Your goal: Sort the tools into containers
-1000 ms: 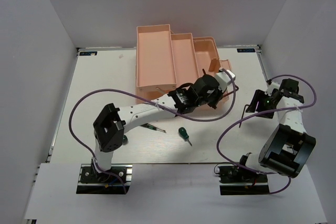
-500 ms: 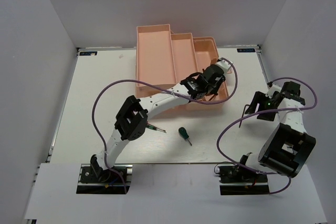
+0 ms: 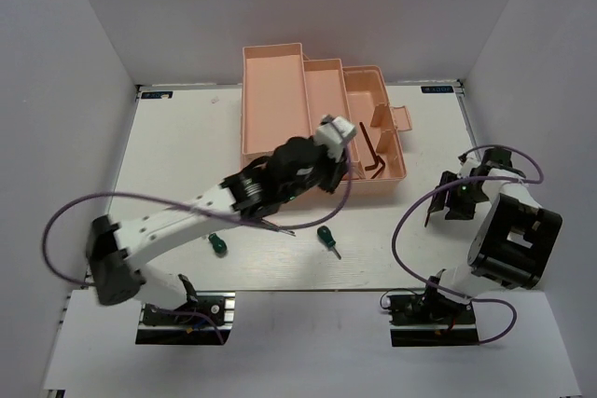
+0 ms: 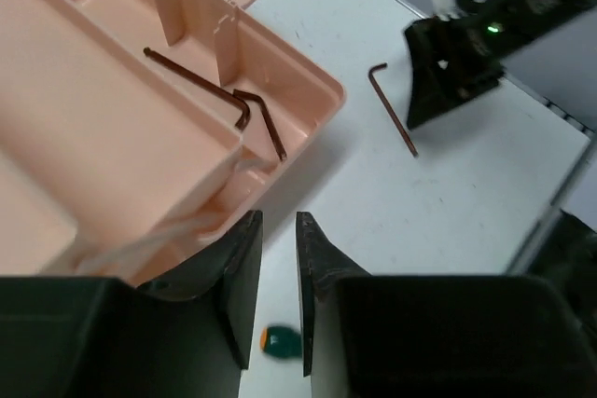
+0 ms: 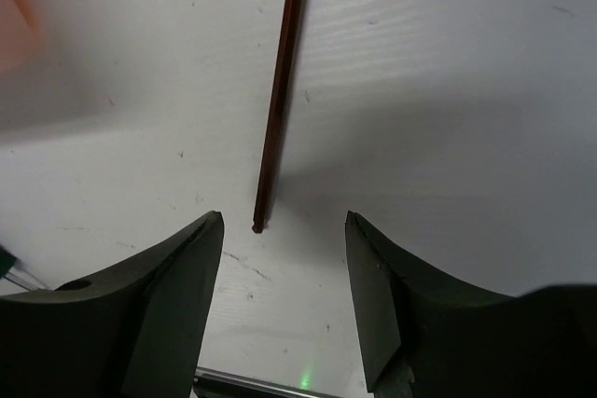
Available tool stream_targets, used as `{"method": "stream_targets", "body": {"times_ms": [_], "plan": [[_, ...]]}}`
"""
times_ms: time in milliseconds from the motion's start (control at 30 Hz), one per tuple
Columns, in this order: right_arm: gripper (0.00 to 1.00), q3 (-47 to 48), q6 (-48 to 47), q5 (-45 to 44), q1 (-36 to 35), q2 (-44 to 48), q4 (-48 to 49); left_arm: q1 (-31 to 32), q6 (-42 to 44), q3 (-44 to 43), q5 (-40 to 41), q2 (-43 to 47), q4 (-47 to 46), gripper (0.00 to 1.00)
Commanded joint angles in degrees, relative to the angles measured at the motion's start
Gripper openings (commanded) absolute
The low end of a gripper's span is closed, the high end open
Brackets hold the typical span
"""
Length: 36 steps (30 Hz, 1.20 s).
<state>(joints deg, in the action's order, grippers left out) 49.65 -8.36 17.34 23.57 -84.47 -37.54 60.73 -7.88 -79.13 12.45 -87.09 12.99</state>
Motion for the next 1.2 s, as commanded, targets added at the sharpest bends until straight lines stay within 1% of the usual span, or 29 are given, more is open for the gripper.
{"method": "stream_targets", "body": {"times_ms": [0,67,100,133,167,233,300,333,367,400,433,467,500,533,567,633,667,733,800,833,867,933,967,1000,1033,1100,1133,1167], "plan": [[0.61,1.59,2.38,-3.1,-3.35,-2.36,4.14,0.88,-2.84,11.77,-0.5,10.15,1.06,0.31],[0.61,2.12,3.43,-5.11,-5.1,-3.51,5.19,1.41,-5.64,15.83,2.39,13.16,3.17,0.31],[0.61,2.99,4.22,-5.74,-6.33,-4.82,5.54,1.41,-6.53,20.03,3.19,14.57,4.31,0.39],[0.61,3.0,4.58,-6.87,-6.87,-5.27,6.16,1.93,-7.58,21.98,4.15,16.93,4.84,0.45],[0.61,3.17,4.93,-9.23,-8.79,-5.44,6.77,1.94,-8.81,23.83,6.16,17.91,4.85,0.48],[0.61,3.0,6.16,-12.4,-9.86,-7.38,8.71,1.94,-11.97,28.32,7.67,19.23,6.25,0.54],[0.58,3.09,7.56,-16.62,-12.14,-9.21,9.58,1.94,-15.3,32.09,8.21,20.03,6.25,0.58],[0.53,3.0,7.92,-20.38,-12.58,-9.66,9.68,1.94,-16.63,33.24,8.73,20.55,5.73,0.59],[0.5,3.0,7.92,-22.68,-13.37,-10.27,9.94,1.94,-17.77,34.21,8.73,20.56,5.73,0.6],[0.48,2.91,7.92,-23.84,-13.9,-10.8,10.03,1.94,-19.0,36.05,8.04,21.08,4.42,0.6],[0.45,2.91,9.57,-25.15,-14.08,-11.42,9.94,1.94,-19.89,36.85,8.03,21.78,2.67,0.63],[0.39,3.0,10.2,-25.69,-14.17,-11.77,9.68,1.94,-20.5,37.64,7.51,21.79,1.61,0.64],[0.36,3.0,10.38,-25.52,-13.91,-11.95,9.5,2.46,-21.03,38.26,6.98,22.31,0.46,0.66],[0.32,3.0,10.9,-24.82,-13.9,-12.82,9.07,2.46,-21.04,38.79,6.98,22.31,-0.68,0.66],[0.23,3.0,11.26,-23.77,-13.82,-13.0,8.71,2.46,-21.56,38.79,6.98,22.31,-1.21,0.66],[0.14,3.26,11.35,-22.54,-13.56,-13.18,8.1,2.46,-22.09,38.27,8.46,21.79,-1.22,0.68],[0.08,3.26,11.26,-22.01,-13.64,-13.01,7.31,3.07,-22.09,37.57,8.47,21.0,-0.09,0.68],[0.01,3.26,10.91,-20.61,-13.38,-11.95,7.13,3.08,-24.01,36.86,11.27,20.38,1.5,0.69],[0.0,3.35,9.6,-19.81,-12.94,-9.5,6.6,3.08,-25.95,36.34,12.94,20.38,4.31,0.7],[0.0,3.44,9.33,-18.59,-12.94,-8.53,6.51,3.08,-27.35,36.33,15.22,20.38,5.54,0.72],[0.0,3.44,8.89,-16.14,-12.5,-5.22,6.43,3.08,-30.41,35.81,16.11,20.38,6.94,0.73],[0.0,3.79,5.99,-12.62,-12.24,-2.39,5.46,3.08,-33.85,35.8,17.42,20.38,10.02,0.78],[0.0,4.14,5.29,-10.16,-11.8,-0.98,5.11,3.08,-36.83,37.02,17.44,20.99,10.56,0.78],[0.0,4.84,3.11,-8.57,-11.71,3.65,3.89,3.08,-38.07,37.73,17.44,21.0,10.56,0.8],[0.0,5.71,2.3,-5.16,-11.45,5.17,3.36,2.38,-39.39,38.52,16.91,21.0,10.56,0.81],[0.0,7.64,-0.15,-2.94,-11.44,9.91,1.34,2.38,-42.46,40.63,16.91,21.52,10.56,0.83],[0.0,9.14,-0.6,0.2,-11.53,11.59,1.24,2.38,-43.35,40.64,16.91,21.52,10.56,0.84],[0.0,9.93,-1.13,1.54,-11.62,12.13,0.2,2.38,-44.58,41.42,16.91,21.52,10.56,0.85]]}}
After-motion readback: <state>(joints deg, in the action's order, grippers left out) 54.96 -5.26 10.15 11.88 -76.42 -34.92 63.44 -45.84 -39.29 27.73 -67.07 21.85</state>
